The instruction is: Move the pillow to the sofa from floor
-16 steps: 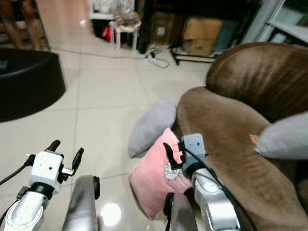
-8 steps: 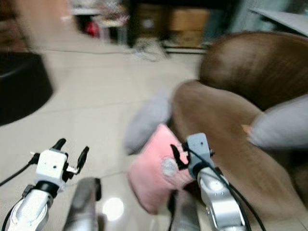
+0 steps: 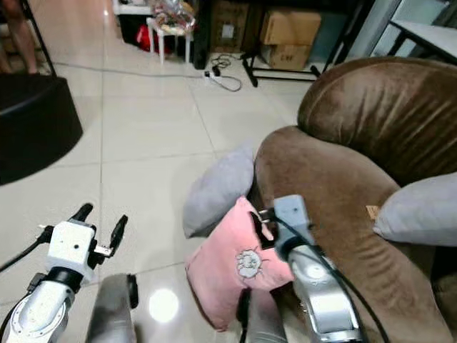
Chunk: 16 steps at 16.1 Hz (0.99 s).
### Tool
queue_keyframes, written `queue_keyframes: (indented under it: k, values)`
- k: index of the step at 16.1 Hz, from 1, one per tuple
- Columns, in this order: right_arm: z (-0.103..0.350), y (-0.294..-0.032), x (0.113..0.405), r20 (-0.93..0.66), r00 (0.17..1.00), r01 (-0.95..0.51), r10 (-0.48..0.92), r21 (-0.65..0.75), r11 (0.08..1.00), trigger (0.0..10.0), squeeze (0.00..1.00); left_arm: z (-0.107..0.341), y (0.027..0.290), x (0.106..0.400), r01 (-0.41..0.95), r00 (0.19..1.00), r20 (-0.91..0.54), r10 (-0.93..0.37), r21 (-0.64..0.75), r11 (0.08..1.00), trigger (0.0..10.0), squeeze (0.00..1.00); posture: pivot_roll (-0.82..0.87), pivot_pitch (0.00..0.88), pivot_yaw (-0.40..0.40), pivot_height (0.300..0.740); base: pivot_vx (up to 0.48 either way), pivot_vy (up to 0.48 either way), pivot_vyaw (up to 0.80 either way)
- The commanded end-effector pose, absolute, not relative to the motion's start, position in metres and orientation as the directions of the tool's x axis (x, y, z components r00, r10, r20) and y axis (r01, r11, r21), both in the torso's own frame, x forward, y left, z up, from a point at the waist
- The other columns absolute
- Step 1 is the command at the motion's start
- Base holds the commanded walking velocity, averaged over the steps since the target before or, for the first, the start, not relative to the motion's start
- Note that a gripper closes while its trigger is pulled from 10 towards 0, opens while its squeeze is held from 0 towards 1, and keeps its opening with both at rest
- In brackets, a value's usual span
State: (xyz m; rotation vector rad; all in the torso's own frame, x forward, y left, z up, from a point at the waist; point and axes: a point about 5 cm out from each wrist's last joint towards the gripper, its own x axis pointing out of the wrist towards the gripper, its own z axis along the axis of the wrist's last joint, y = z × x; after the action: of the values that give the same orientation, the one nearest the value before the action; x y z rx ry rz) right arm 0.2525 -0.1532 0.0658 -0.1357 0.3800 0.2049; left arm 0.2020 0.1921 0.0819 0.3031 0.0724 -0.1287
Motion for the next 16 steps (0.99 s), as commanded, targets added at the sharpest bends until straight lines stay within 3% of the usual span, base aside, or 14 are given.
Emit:
queue_keyframes:
  k: [1,14,15,16]
  values:
    - [0.065,-0.16,0.253,-0.389,0.908,-0.207,0.155,-0.095,0.974,10.0,0.0,0.081,0.19,0.202,0.144,0.988,-0.096,-0.121,0.29,0.946,10.0,0.0,0.08,0.0,-0.132,0.51,0.0,0.0,0.0]
    - [0.042,-0.142,0.276,-0.427,0.877,-0.249,0.22,-0.012,0.968,10.0,0.0,0.082,0.193,0.213,0.155,0.987,-0.089,-0.134,0.325,0.933,10.0,0.0,0.11,0.0,-0.142,0.4,0.0,0.0,0.0]
    - [0.042,-0.141,0.278,-0.427,0.875,-0.248,0.229,0.009,0.969,10.0,0.39,0.082,0.193,0.213,0.156,0.987,-0.089,-0.134,0.325,0.933,10.0,0.0,0.11,0.0,-0.142,0.4,0.0,0.0,0.0]
    - [0.044,-0.139,0.283,-0.412,0.879,-0.235,0.239,0.06,0.97,10.0,1.0,0.082,0.192,0.214,0.168,0.985,-0.089,-0.147,0.321,0.932,10.0,0.0,0.11,0.0,-0.141,0.4,0.0,0.0,0.0]
